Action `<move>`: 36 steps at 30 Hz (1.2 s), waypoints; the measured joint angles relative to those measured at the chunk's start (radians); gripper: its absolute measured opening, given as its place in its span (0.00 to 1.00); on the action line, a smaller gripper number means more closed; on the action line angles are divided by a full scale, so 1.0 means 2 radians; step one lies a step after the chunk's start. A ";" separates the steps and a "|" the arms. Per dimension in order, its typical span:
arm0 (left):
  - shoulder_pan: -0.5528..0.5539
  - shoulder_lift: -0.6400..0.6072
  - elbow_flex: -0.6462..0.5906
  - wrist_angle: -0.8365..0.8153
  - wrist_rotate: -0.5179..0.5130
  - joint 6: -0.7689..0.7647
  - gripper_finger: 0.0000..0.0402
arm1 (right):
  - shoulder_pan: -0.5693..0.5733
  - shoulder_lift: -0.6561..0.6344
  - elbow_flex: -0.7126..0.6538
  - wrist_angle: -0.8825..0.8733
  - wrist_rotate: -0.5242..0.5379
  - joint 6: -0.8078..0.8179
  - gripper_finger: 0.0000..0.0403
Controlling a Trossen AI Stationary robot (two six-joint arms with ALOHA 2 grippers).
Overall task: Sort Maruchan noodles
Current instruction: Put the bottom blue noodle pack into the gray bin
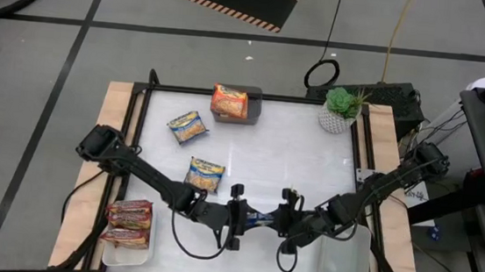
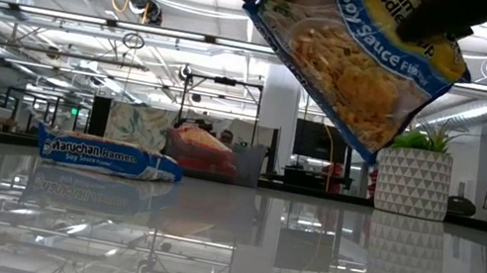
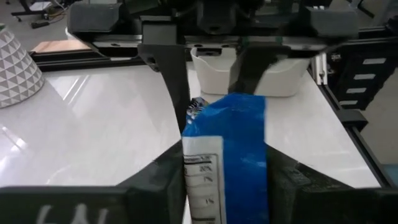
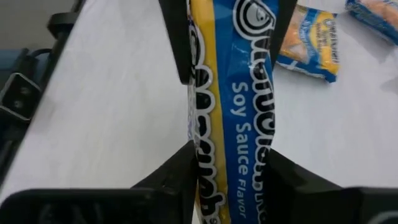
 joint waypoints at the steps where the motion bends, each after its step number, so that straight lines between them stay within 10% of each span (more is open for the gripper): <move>1: -0.002 0.000 0.000 -0.001 0.000 0.002 0.42 | 0.000 0.000 0.000 -0.001 -0.008 0.004 0.27; 11: -0.024 -0.023 0.000 -0.024 -0.029 -0.005 0.78 | 0.001 -0.004 0.000 -0.022 -0.068 0.061 0.25; 21: -0.035 -0.129 0.001 -0.199 -0.036 -0.082 0.80 | 0.018 -0.029 0.052 -0.088 -0.133 0.130 0.25; 36: -0.040 -0.159 0.001 -0.357 -0.069 -0.141 0.80 | 0.082 -0.031 0.184 -0.413 -0.165 0.329 0.25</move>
